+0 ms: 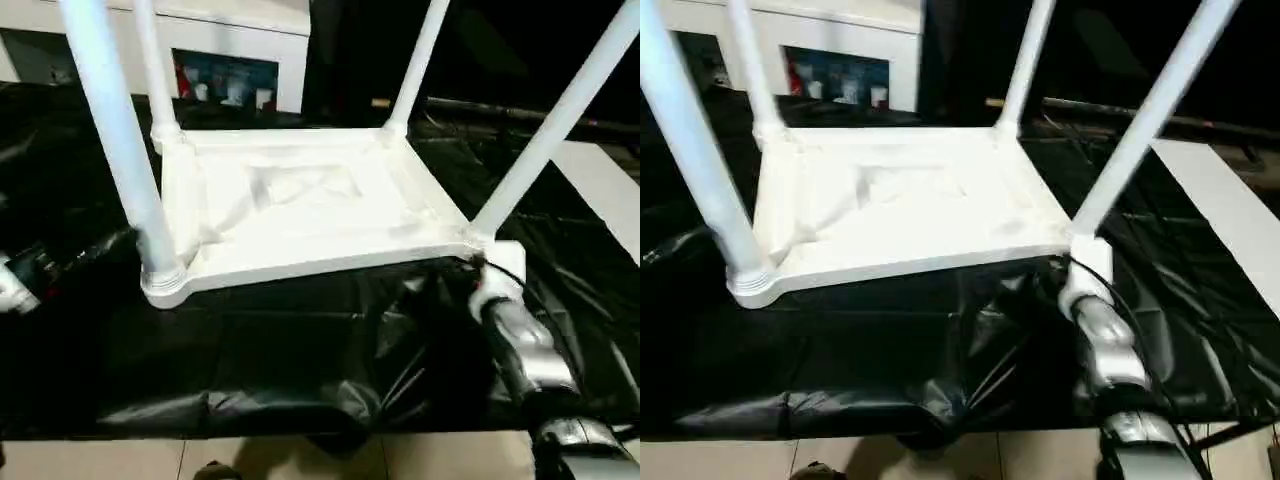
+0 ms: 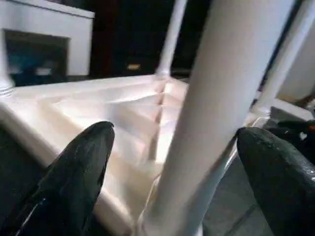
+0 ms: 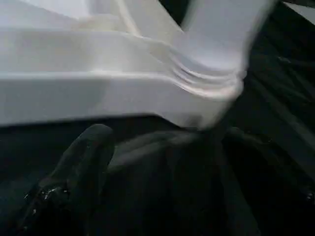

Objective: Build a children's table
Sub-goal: Rotate table base

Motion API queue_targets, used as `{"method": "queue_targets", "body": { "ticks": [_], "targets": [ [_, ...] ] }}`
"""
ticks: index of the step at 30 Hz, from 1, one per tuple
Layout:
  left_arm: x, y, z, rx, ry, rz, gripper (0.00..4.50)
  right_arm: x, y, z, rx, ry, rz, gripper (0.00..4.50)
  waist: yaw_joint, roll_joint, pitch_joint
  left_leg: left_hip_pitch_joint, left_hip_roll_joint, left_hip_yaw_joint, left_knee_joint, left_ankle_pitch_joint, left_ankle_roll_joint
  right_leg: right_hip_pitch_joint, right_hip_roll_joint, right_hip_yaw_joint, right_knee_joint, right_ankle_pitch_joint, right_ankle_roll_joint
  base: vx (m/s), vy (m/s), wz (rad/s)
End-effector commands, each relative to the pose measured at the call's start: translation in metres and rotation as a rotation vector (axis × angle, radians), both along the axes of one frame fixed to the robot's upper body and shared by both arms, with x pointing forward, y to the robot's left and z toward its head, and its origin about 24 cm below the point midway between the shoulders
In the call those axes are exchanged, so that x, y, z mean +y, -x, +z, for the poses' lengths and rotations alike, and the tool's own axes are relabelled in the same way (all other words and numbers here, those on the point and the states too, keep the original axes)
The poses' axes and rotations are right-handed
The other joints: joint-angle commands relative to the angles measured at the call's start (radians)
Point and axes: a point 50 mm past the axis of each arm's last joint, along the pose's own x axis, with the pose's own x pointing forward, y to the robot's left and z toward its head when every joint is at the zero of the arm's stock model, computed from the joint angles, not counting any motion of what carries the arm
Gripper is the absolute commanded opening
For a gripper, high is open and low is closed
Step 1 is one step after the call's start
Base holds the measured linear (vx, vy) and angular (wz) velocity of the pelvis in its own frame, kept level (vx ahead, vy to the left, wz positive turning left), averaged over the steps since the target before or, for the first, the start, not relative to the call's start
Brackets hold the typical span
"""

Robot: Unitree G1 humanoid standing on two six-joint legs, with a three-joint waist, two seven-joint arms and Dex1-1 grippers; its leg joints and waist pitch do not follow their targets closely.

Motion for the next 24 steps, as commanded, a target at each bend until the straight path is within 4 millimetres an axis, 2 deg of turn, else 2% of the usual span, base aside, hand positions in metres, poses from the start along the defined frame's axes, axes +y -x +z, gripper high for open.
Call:
{"method": "queue_targets", "body": {
  "ticks": [1, 2, 3, 6, 7, 8, 11, 12, 13, 17, 18, 19, 21, 22, 24],
  "targets": [
    [-0.011, -0.009, 0.001, -0.012, -0.003, -0.05, 4.43, -0.004, -0.002, 0.007, -0.016, 0.004, -0.025, 3.91, -0.003, 0.04, -0.063, 0.034, 0.01, -0.008, -0.075, -0.332, -0.073, 0.026, -0.051, 0.028, -0.084, -0.171, -0.157, 0.0, 0.0, 0.0],
    [-0.016, -0.013, 0.001, -0.018, -0.001, -0.073, 4.43, -0.004, -0.002, 0.007, -0.016, -0.002, -0.031, 3.91, -0.002, 0.053, -0.065, 0.033, 0.011, -0.01, -0.074, -0.326, -0.075, 0.028, -0.053, 0.028, -0.08, -0.156, -0.164, 0.0, 0.0, 0.0],
    [-0.022, -0.018, 0.002, -0.026, 0.015, -0.098, 4.43, -0.003, -0.003, 0.006, -0.01, -0.011, -0.03, 3.91, -0.006, 0.046, -0.064, 0.032, 0.01, -0.008, -0.074, -0.326, -0.072, 0.027, -0.051, 0.027, -0.083, -0.158, -0.163, 0.0, 0.0, 0.0],
    [-0.039, -0.026, 0.008, -0.047, 0.072, -0.188, 4.43, 0.005, -0.007, 0.003, 0.015, -0.021, 0.023, 3.91, -0.009, 0.061, -0.068, 0.033, 0.009, -0.007, -0.069, -0.308, -0.075, 0.031, -0.051, 0.028, -0.079, -0.123, -0.181, 0.0, 0.0, 0.0],
    [-0.043, -0.027, 0.009, -0.051, 0.084, -0.211, 4.43, 0.008, -0.007, 0.003, 0.021, -0.02, 0.042, 3.91, -0.009, 0.056, -0.069, 0.03, 0.008, -0.006, -0.067, -0.296, -0.068, 0.035, -0.051, 0.028, -0.078, -0.107, -0.191, 0.0, 0.0, 0.0],
    [-0.051, -0.027, 0.012, -0.058, 0.116, -0.25, 4.43, 0.012, -0.009, 0.002, 0.032, -0.014, 0.067, 3.91, -0.01, 0.059, -0.069, 0.026, 0.008, -0.006, -0.066, -0.276, -0.064, 0.039, -0.052, 0.028, -0.073, -0.089, -0.201, 0.0, 0.0, 0.0],
    [-0.065, -0.027, 0.017, -0.063, 0.17, -0.332, 4.43, 0.018, -0.013, 0.002, 0.05, -0.005, 0.1, 3.91, -0.006, 0.062, -0.069, 0.027, 0.01, -0.003, -0.063, -0.249, -0.05, 0.038, -0.052, 0.028, -0.071, -0.067, -0.217, 0.0, 0.0, 0.0],
    [-0.071, -0.026, 0.019, -0.06, 0.185, -0.373, 4.43, 0.021, -0.015, 0.002, 0.055, -0.004, 0.112, 3.91, -0.007, 0.057, -0.069, 0.028, 0.011, -0.002, -0.063, -0.249, -0.049, 0.037, -0.051, 0.027, -0.071, -0.068, -0.219, 0.0, 0.0, 0.0],
    [-0.085, -0.021, 0.021, -0.048, 0.204, -0.479, 4.43, 0.027, -0.02, 0.003, 0.067, 0.001, 0.132, 3.91, -0.004, 0.058, -0.068, 0.029, 0.012, -0.002, -0.063, -0.25, -0.049, 0.036, -0.053, 0.026, -0.07, -0.08, -0.221, 0.0, 0.0, 0.0],
    [-0.1, -0.011, 0.024, -0.022, 0.203, -0.609, 4.43, 0.036, -0.028, 0.009, 0.062, 0.003, 0.164, 3.91, -0.006, 0.046, -0.065, 0.027, 0.014, -0.001, -0.067, -0.252, -0.051, 0.036, -0.052, 0.027, -0.071, -0.113, -0.207, 0.0, 0.0, 0.0],
    [-0.102, -0.01, 0.024, -0.019, 0.201, -0.619, 4.43, 0.037, -0.029, 0.01, 0.061, 0.003, 0.168, 3.91, -0.004, 0.049, -0.065, 0.028, 0.014, 0.0, -0.066, -0.25, -0.051, 0.037, -0.053, 0.027, -0.071, -0.111, -0.203, 0.0, 0.0, 0.0],
    [-0.113, -0.001, 0.022, 0.014, 0.183, -0.701, 4.43, 0.046, -0.037, 0.017, 0.047, 0.001, 0.208, 3.91, -0.006, 0.04, -0.067, 0.025, 0.015, 0.0, -0.065, -0.234, -0.048, 0.04, -0.054, 0.027, -0.068, -0.098, -0.2, 0.0, 0.0, 0.0],
    [-0.119, 0.001, 0.02, 0.028, 0.168, -0.724, 4.43, 0.053, -0.04, 0.019, 0.041, -0.001, 0.241, 3.91, -0.008, 0.044, -0.065, 0.022, 0.013, 0.0, -0.065, -0.224, -0.045, 0.04, -0.053, 0.028, -0.069, -0.098, -0.196, 0.0, 0.0, 0.0],
    [-0.122, 0.002, 0.02, 0.032, 0.162, -0.733, 4.43, 0.057, -0.041, 0.021, 0.039, -0.002, 0.258, 3.91, -0.01, 0.036, -0.065, 0.021, 0.013, 0.001, -0.065, -0.217, -0.044, 0.041, -0.053, 0.028, -0.069, -0.106, -0.19, 0.0, 0.0, 0.0],
    [-0.133, 0.004, 0.018, 0.042, 0.149, -0.766, 4.43, 0.072, -0.044, 0.024, 0.032, -0.012, 0.329, 3.91, -0.014, 0.034, -0.064, 0.02, 0.013, 0.002, -0.065, -0.222, -0.041, 0.039, -0.055, 0.03, -0.073, -0.127, -0.185, 0.0, 0.0, 0.0]
  ]
}}
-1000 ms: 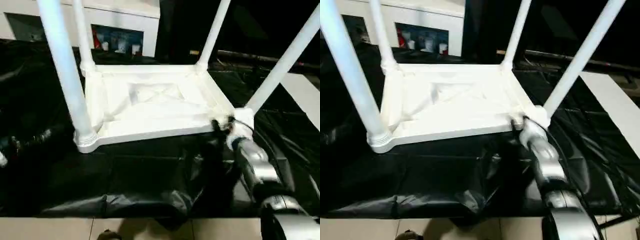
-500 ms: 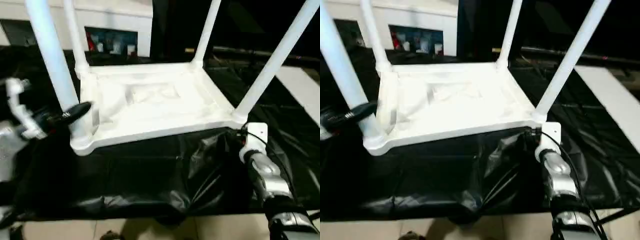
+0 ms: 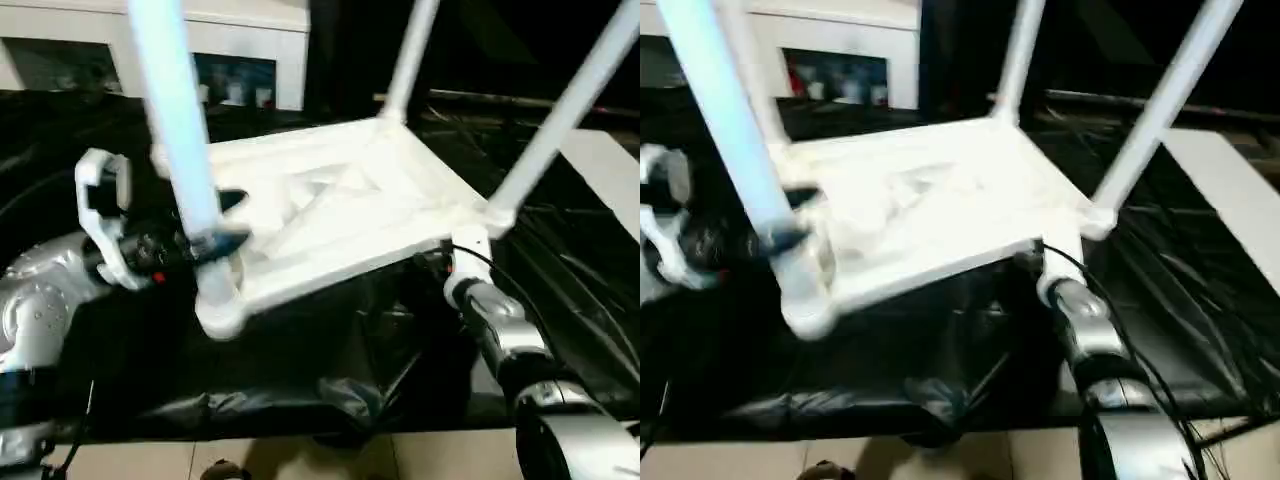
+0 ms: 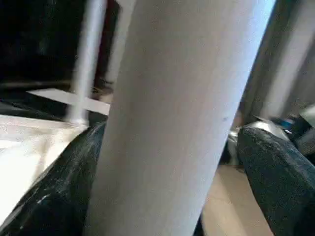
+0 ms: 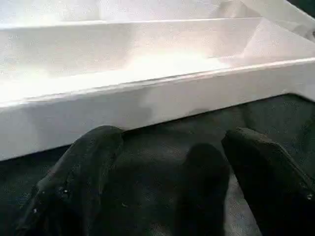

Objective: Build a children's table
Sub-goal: Rotate table base

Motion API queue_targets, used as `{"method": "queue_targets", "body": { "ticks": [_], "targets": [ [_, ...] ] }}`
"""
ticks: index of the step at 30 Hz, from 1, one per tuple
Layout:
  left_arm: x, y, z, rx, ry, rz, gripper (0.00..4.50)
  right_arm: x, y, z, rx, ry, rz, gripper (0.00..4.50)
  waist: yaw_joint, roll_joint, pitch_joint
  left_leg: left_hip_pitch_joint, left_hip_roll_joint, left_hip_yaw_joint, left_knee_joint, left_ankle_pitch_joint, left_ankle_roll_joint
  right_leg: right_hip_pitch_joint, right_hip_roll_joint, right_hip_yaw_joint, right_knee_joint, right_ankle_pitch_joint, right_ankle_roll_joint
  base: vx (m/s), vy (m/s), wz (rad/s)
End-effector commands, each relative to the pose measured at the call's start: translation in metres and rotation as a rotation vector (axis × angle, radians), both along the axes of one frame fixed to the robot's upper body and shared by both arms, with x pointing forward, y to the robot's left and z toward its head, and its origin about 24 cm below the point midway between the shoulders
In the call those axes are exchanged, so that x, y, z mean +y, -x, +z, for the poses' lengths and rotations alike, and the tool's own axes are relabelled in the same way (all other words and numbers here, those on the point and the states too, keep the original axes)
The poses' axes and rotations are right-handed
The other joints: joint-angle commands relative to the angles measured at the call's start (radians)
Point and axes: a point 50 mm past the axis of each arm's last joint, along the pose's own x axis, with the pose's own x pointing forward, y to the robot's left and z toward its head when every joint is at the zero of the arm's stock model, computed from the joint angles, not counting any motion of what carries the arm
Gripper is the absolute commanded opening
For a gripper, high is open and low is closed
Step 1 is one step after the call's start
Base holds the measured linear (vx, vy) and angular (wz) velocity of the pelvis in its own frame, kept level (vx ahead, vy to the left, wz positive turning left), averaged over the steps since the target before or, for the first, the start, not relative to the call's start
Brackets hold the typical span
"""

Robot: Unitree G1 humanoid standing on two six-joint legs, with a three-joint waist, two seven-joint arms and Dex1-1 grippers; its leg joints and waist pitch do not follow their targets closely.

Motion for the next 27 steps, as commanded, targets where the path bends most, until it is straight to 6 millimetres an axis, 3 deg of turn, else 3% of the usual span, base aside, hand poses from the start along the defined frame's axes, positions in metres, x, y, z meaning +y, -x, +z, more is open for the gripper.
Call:
{"method": "queue_targets", "body": {
  "ticks": [1, 8, 11, 13, 19, 27],
  "targets": [
    [-0.017, 0.004, -0.002, 0.003, -0.011, -0.072, 4.43, 0.022, -0.007, 0.01, -0.035, -0.013, 0.109, 3.91, 0.001, 0.01, -0.068, 0.022, 0.014, -0.004, -0.066, -0.227, -0.043, 0.04, -0.056, 0.029, -0.074, -0.138, -0.183, 0.0, 0.0, 0.0],
    [-0.057, -0.005, -0.009, -0.02, -0.029, -0.117, 4.43, 0.068, -0.008, 0.014, -0.037, -0.008, 0.322, 3.91, -0.01, 0.006, -0.069, 0.021, 0.016, -0.005, -0.066, -0.222, -0.042, 0.04, -0.057, 0.03, -0.076, -0.145, -0.179, 0.0, 0.0, 0.0],
    [-0.073, -0.007, -0.009, -0.027, -0.021, -0.17, 4.43, 0.08, -0.006, 0.014, -0.038, -0.031, 0.391, 3.91, -0.01, 0.015, -0.07, 0.021, 0.016, -0.006, -0.066, -0.214, -0.043, 0.042, -0.058, 0.03, -0.072, -0.124, -0.184, 0.0, 0.0, 0.0],
    [-0.083, -0.008, -0.008, -0.034, -0.014, -0.195, 4.43, 0.086, -0.004, 0.014, -0.034, -0.032, 0.435, 3.91, -0.012, 0.014, -0.073, 0.021, 0.015, -0.005, -0.065, -0.193, -0.038, 0.044, -0.055, 0.028, -0.069, -0.074, -0.194, 0.0, 0.0, 0.0],
    [-0.114, -0.009, -0.007, -0.051, 0.01, -0.27, 4.43, 0.098, 0.003, 0.01, -0.017, -0.053, 0.538, 3.91, -0.011, 0.015, -0.075, 0.02, 0.015, -0.005, -0.062, -0.174, -0.017, 0.051, -0.056, 0.028, -0.066, -0.012, -0.224, 0.0, 0.0, 0.0],
    [-0.134, -0.022, -0.014, -0.099, -0.024, -0.166, 4.43, 0.098, 0.004, 0.009, -0.021, -0.054, 0.554, 3.91, -0.012, 0.014, -0.073, 0.023, 0.017, -0.006, -0.062, -0.212, -0.014, 0.049, -0.058, 0.029, -0.074, -0.067, -0.225, 0.0, 0.0, 0.0]
  ]
}}
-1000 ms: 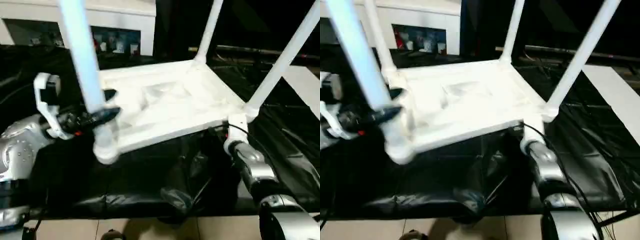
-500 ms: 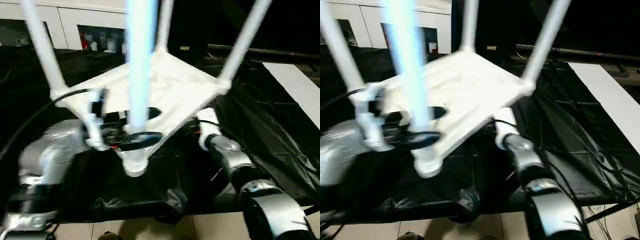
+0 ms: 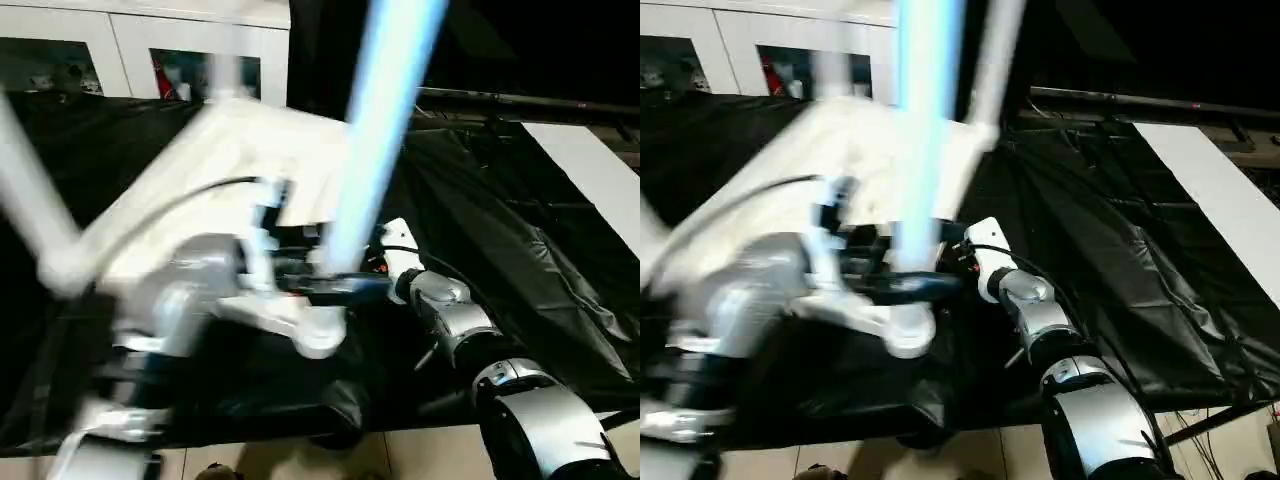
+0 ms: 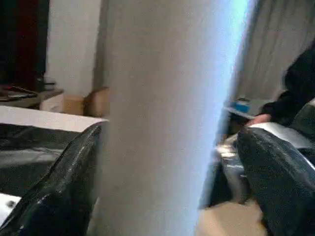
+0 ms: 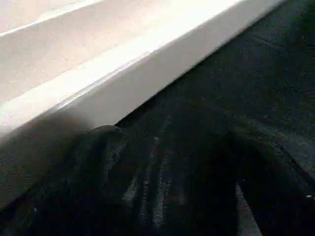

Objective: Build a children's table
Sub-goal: Rotate table base

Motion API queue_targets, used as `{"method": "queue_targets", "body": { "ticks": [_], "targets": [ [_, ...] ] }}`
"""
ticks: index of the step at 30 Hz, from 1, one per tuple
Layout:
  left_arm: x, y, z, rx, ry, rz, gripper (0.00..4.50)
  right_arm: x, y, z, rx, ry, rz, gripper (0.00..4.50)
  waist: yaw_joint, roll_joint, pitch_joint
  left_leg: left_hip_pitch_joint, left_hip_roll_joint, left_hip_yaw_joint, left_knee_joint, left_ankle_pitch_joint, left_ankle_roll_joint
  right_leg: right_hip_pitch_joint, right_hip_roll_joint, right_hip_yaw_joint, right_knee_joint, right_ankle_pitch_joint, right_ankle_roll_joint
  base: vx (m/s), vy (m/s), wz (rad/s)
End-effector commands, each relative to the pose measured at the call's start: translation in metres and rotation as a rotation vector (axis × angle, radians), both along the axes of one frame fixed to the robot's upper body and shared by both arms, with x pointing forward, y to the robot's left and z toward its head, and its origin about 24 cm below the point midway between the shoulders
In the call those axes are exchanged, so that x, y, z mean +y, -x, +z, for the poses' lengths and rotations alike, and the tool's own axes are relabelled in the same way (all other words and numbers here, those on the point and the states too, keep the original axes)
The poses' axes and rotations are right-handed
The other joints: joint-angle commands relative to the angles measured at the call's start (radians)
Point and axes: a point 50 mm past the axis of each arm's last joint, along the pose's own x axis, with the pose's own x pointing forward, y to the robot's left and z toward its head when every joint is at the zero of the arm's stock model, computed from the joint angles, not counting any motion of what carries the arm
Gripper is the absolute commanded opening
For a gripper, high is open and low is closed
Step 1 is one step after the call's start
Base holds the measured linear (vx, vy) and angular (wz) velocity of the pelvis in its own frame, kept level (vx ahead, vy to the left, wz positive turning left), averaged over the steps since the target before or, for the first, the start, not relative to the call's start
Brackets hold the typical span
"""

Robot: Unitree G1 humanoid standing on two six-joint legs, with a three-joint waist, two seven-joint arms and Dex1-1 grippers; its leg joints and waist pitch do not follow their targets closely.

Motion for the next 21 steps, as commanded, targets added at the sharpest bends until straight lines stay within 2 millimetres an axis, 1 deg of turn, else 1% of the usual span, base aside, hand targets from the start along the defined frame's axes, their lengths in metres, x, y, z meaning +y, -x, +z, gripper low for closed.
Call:
{"method": "queue_targets", "body": {
  "ticks": [1, 2, 3, 4, 5, 7, 8, 9, 10, 11, 12, 13, 15, 16, 19, 21],
  "targets": [
    [-0.012, -0.004, -0.001, -0.025, -0.032, 0.019, 4.43, 0.021, 0.002, 0.006, -0.023, -0.028, 0.113, 3.91, 0.009, 0.021, -0.073, 0.022, 0.017, -0.007, -0.064, -0.216, -0.013, 0.05, -0.059, 0.029, -0.075, -0.076, -0.222, 0.0, 0.0, 0.0],
    [-0.013, -0.005, -0.001, -0.037, -0.036, 0.031, 4.43, 0.021, 0.002, 0.006, -0.022, -0.024, 0.12, 3.91, 0.009, 0.024, -0.074, 0.021, 0.016, -0.008, -0.063, -0.209, -0.011, 0.051, -0.059, 0.029, -0.074, -0.067, -0.225, 0.0, 0.0, 0.0],
    [-0.013, -0.009, -0.002, -0.048, -0.056, 0.064, 4.43, 0.019, 0.001, 0.006, -0.028, -0.009, 0.104, 3.91, 0.009, 0.023, -0.074, 0.022, 0.017, -0.008, -0.062, -0.202, -0.009, 0.051, -0.059, 0.028, -0.074, -0.055, -0.228, 0.0, 0.0, 0.0],
    [-0.013, -0.012, -0.003, -0.054, -0.07, 0.087, 4.43, 0.017, 0.0, 0.006, -0.032, -0.003, 0.089, 3.91, 0.01, 0.025, -0.075, 0.023, 0.017, -0.007, -0.062, -0.19, -0.005, 0.05, -0.057, 0.028, -0.071, -0.031, -0.234, 0.0, 0.0, 0.0],
    [-0.012, -0.015, -0.004, -0.063, -0.08, 0.115, 4.43, 0.014, -0.001, 0.007, -0.035, 0.003, 0.067, 3.91, 0.011, 0.024, -0.075, 0.022, 0.017, -0.008, -0.062, -0.183, -0.001, 0.051, -0.058, 0.027, -0.07, -0.017, -0.239, 0.0, 0.0, 0.0],
    [-0.009, -0.022, -0.006, -0.076, -0.109, 0.182, 4.43, 0.008, -0.004, 0.008, -0.049, 0.015, 0.024, 3.91, 0.012, 0.025, -0.075, 0.024, 0.016, -0.007, -0.062, -0.184, -0.002, 0.051, -0.057, 0.027, -0.069, -0.009, -0.242, 0.0, 0.0, 0.0],
    [-0.003, -0.029, -0.008, -0.085, -0.143, 0.258, 4.43, 0.0, -0.008, 0.011, -0.064, 0.024, -0.024, 3.91, 0.012, 0.021, -0.074, 0.024, 0.017, -0.006, -0.062, -0.192, -0.001, 0.05, -0.057, 0.027, -0.071, -0.019, -0.241, 0.0, 0.0, 0.0],
    [-0.001, -0.032, -0.009, -0.09, -0.154, 0.285, 4.43, -0.004, -0.009, 0.012, -0.07, 0.026, -0.044, 3.91, 0.014, 0.022, -0.075, 0.024, 0.017, -0.007, -0.062, -0.193, -0.002, 0.05, -0.058, 0.027, -0.07, -0.024, -0.239, 0.0, 0.0, 0.0],
    [0.002, -0.034, -0.01, -0.097, -0.171, 0.306, 4.43, -0.007, -0.011, 0.013, -0.076, 0.026, -0.062, 3.91, 0.015, 0.022, -0.074, 0.026, 0.017, -0.007, -0.062, -0.2, -0.004, 0.049, -0.058, 0.027, -0.072, -0.04, -0.234, 0.0, 0.0, 0.0],
    [0.006, -0.036, -0.012, -0.112, -0.195, 0.328, 4.43, -0.011, -0.012, 0.015, -0.081, 0.023, -0.079, 3.91, 0.016, 0.019, -0.074, 0.024, 0.016, -0.007, -0.062, -0.207, -0.006, 0.05, -0.058, 0.027, -0.074, -0.061, -0.224, 0.0, 0.0, 0.0],
    [0.007, -0.036, -0.012, -0.117, -0.203, 0.334, 4.43, -0.012, -0.012, 0.015, -0.082, 0.022, -0.083, 3.91, 0.016, 0.019, -0.073, 0.024, 0.016, -0.008, -0.062, -0.208, -0.007, 0.05, -0.059, 0.028, -0.074, -0.068, -0.221, 0.0, 0.0, 0.0],
    [0.013, -0.038, -0.014, -0.126, -0.223, 0.355, 4.43, -0.018, -0.014, 0.017, -0.088, 0.02, -0.097, 3.91, 0.016, 0.016, -0.074, 0.025, 0.017, -0.007, -0.062, -0.204, -0.007, 0.048, -0.059, 0.027, -0.075, -0.073, -0.217, 0.0, 0.0, 0.0],
    [0.023, -0.039, -0.017, -0.124, -0.246, 0.38, 4.43, -0.026, -0.015, 0.019, -0.097, 0.021, -0.117, 3.91, 0.018, 0.014, -0.074, 0.024, 0.017, -0.007, -0.061, -0.198, -0.005, 0.048, -0.059, 0.027, -0.073, -0.071, -0.217, 0.0, 0.0, 0.0],
    [0.032, -0.038, -0.02, -0.123, -0.273, 0.396, 4.43, -0.031, -0.016, 0.021, -0.106, 0.018, -0.126, 3.91, 0.019, 0.016, -0.075, 0.022, 0.016, -0.007, -0.061, -0.184, -0.004, 0.049, -0.059, 0.026, -0.07, -0.058, -0.219, 0.0, 0.0, 0.0],
    [0.05, -0.035, -0.029, -0.112, -0.343, 0.41, 4.43, -0.037, -0.016, 0.024, -0.126, 0.014, -0.132, 3.91, 0.017, 0.011, -0.075, 0.021, 0.016, -0.006, -0.06, -0.17, 0.005, 0.049, -0.058, 0.026, -0.068, -0.044, -0.216, 0.0, 0.0, 0.0],
    [0.056, -0.031, -0.034, -0.111, -0.387, 0.396, 4.43, -0.04, -0.016, 0.025, -0.133, 0.013, -0.128, 3.91, 0.02, 0.015, -0.075, 0.025, 0.017, -0.005, -0.06, -0.168, 0.006, 0.045, -0.058, 0.026, -0.068, -0.048, -0.217, 0.0, 0.0, 0.0]
  ]
}}
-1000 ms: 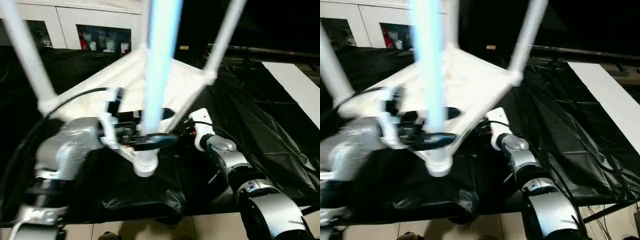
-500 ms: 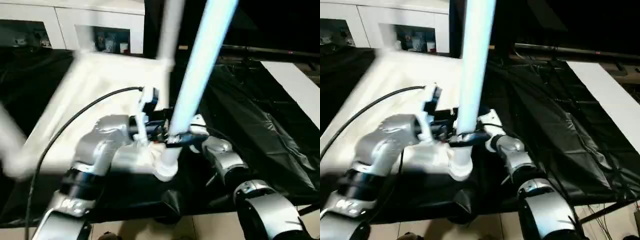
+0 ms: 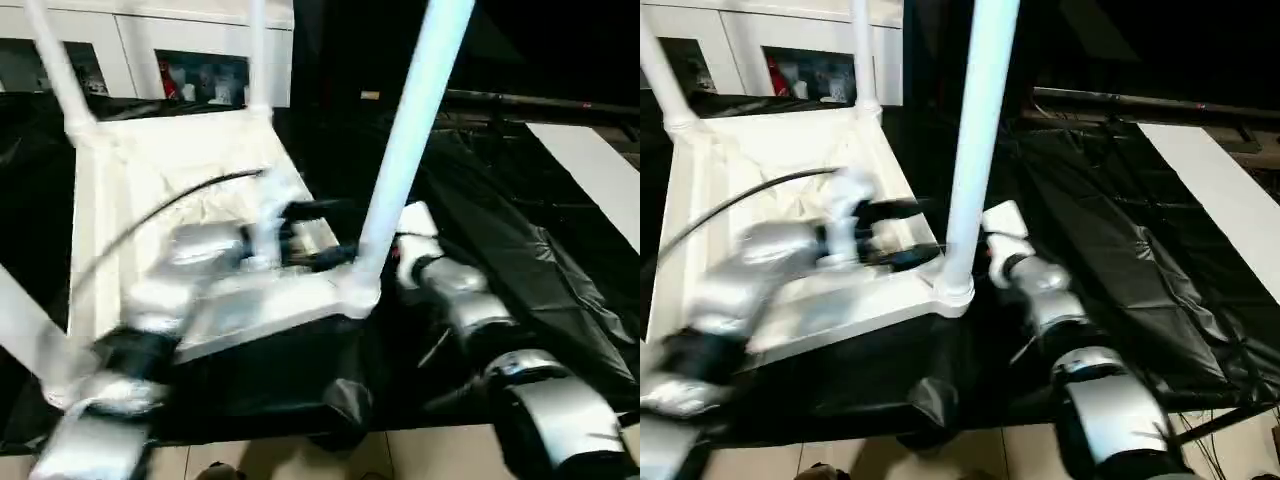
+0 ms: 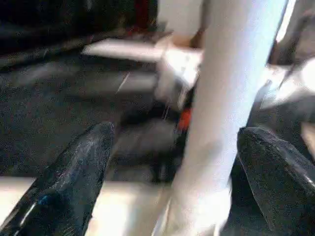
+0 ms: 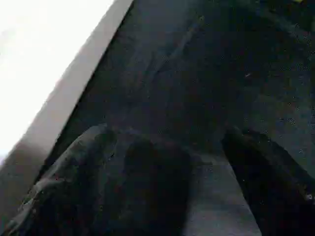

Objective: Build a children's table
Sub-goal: Rotate table base

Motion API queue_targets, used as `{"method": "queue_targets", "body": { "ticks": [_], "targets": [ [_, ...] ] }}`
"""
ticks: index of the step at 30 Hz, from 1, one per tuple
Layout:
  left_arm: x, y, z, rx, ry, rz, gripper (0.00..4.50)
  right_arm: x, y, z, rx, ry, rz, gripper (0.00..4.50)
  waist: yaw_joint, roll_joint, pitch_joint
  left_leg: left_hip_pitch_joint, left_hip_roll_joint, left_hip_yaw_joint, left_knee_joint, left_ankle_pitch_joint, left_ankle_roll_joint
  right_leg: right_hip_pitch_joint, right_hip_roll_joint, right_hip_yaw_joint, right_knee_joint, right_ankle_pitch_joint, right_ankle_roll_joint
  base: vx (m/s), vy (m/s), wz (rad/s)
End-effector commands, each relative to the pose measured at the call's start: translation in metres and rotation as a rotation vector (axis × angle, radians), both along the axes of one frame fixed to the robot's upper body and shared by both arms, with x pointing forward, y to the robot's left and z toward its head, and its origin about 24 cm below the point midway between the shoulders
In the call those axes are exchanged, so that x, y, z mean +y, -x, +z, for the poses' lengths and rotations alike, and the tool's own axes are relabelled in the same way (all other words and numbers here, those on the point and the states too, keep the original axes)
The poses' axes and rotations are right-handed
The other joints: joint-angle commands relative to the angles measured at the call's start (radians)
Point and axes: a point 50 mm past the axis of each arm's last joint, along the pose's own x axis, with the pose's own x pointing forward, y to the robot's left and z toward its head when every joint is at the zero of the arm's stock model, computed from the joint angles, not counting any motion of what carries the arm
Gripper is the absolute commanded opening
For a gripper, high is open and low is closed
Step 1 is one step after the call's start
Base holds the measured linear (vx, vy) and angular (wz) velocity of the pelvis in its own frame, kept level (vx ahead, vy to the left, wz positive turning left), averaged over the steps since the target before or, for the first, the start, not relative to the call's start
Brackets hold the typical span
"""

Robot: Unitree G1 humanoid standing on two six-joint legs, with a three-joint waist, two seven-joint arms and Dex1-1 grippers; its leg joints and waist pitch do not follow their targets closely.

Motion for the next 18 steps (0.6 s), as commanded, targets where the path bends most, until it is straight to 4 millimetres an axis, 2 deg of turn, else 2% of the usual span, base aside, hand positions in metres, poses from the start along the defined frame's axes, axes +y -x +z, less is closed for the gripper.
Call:
{"method": "queue_targets", "body": {
  "ticks": [1, 3, 4, 5, 7, 8, 9, 10, 11, 14, 15, 17, 18],
  "targets": [
    [0.001, 0.005, -0.005, 0.008, -0.06, -0.041, 4.43, -0.004, 0.001, 0.003, -0.025, -0.018, 0.005, 3.91, 0.007, 0.009, -0.075, 0.024, 0.017, -0.004, -0.06, -0.164, 0.009, 0.045, -0.058, 0.027, -0.067, -0.043, -0.218, 0.0, 0.0, 0.0],
    [0.004, 0.015, -0.013, 0.05, -0.135, -0.085, 4.43, -0.008, 0.001, 0.005, -0.032, -0.012, 0.021, 3.91, 0.009, 0.007, -0.076, 0.025, 0.02, -0.004, -0.061, -0.165, 0.011, 0.044, -0.06, 0.027, -0.067, -0.049, -0.217, 0.0, 0.0, 0.0],
    [0.004, 0.016, -0.013, 0.056, -0.14, -0.089, 4.43, -0.009, 0.002, 0.005, -0.033, -0.011, 0.024, 3.91, 0.01, 0.009, -0.073, 0.025, 0.019, -0.003, -0.061, -0.17, 0.009, 0.042, -0.059, 0.028, -0.068, -0.058, -0.216, 0.0, 0.0, 0.0],
    [0.002, 0.023, -0.018, 0.092, -0.167, -0.101, 4.43, -0.014, 0.003, 0.005, -0.03, 0.002, 0.044, 3.91, 0.014, 0.002, -0.074, 0.028, 0.022, -0.002, -0.061, -0.176, 0.006, 0.043, -0.06, 0.028, -0.066, -0.063, -0.218, 0.0, 0.0, 0.0],
    [-0.006, 0.028, -0.026, 0.128, -0.196, -0.076, 4.43, -0.026, 0.005, 0.006, -0.02, 0.045, 0.067, 3.91, 0.024, 0.003, -0.071, 0.03, 0.023, 0.001, -0.06, -0.172, 0.006, 0.039, -0.058, 0.028, -0.068, -0.069, -0.213, 0.0, 0.0, 0.0],
    [-0.008, 0.029, -0.031, 0.133, -0.233, -0.057, 4.43, -0.032, 0.005, 0.006, -0.016, 0.067, 0.069, 3.91, 0.027, -0.007, -0.071, 0.029, 0.021, 0.003, -0.059, -0.173, 0.008, 0.04, -0.056, 0.029, -0.071, -0.076, -0.21, 0.0, 0.0, 0.0],
    [-0.009, 0.029, -0.034, 0.135, -0.253, -0.045, 4.43, -0.035, 0.006, 0.007, -0.014, 0.077, 0.069, 3.91, 0.029, -0.006, -0.069, 0.029, 0.02, 0.003, -0.059, -0.176, 0.008, 0.039, -0.056, 0.029, -0.072, -0.086, -0.205, 0.0, 0.0, 0.0],
    [-0.009, 0.028, -0.035, 0.13, -0.267, -0.041, 4.07, -0.038, 0.006, 0.007, -0.012, 0.089, 0.068, 3.91, 0.03, -0.005, -0.07, 0.026, 0.019, 0.001, -0.06, -0.18, 0.002, 0.041, -0.059, 0.029, -0.074, -0.11, -0.194, 0.0, 0.0, 0.0],
    [-0.01, 0.029, -0.037, 0.127, -0.284, -0.039, 4.07, -0.043, 0.006, 0.008, -0.008, 0.109, 0.068, 3.91, 0.028, -0.008, -0.068, 0.024, 0.018, 0.0, -0.061, -0.191, -0.005, 0.04, -0.059, 0.029, -0.079, -0.144, -0.182, 0.0, 0.0, 0.0],
    [-0.015, 0.033, -0.036, 0.148, -0.294, -0.067, 4.02, -0.053, 0.007, 0.009, 0.001, 0.159, 0.065, 3.91, 0.025, -0.012, -0.07, 0.025, 0.017, -0.001, -0.059, -0.199, -0.015, 0.039, -0.059, 0.029, -0.08, -0.172, -0.17, 0.0, 0.0, 0.0],
    [-0.016, 0.034, -0.036, 0.15, -0.309, -0.072, 3.72, -0.056, 0.007, 0.009, 0.003, 0.175, 0.067, 3.91, 0.025, -0.013, -0.07, 0.023, 0.017, -0.001, -0.059, -0.197, -0.015, 0.04, -0.06, 0.029, -0.08, -0.171, -0.17, 0.0, 0.0, 0.0],
    [-0.017, 0.035, -0.038, 0.153, -0.357, -0.073, 3.63, -0.059, 0.008, 0.01, 0.006, 0.2, 0.082, 3.91, 0.023, -0.015, -0.07, 0.019, 0.016, -0.002, -0.057, -0.178, -0.007, 0.042, -0.058, 0.029, -0.078, -0.153, -0.169, 0.0, 0.0, 0.0],
    [-0.015, 0.033, -0.041, 0.157, -0.407, -0.048, 3.64, -0.061, 0.01, 0.01, 0.012, 0.218, 0.103, 3.91, 0.023, -0.007, -0.071, 0.019, 0.015, -0.002, -0.056, -0.173, -0.006, 0.042, -0.057, 0.029, -0.076, -0.143, -0.171, 0.0, 0.0, 0.0]
  ]
}}
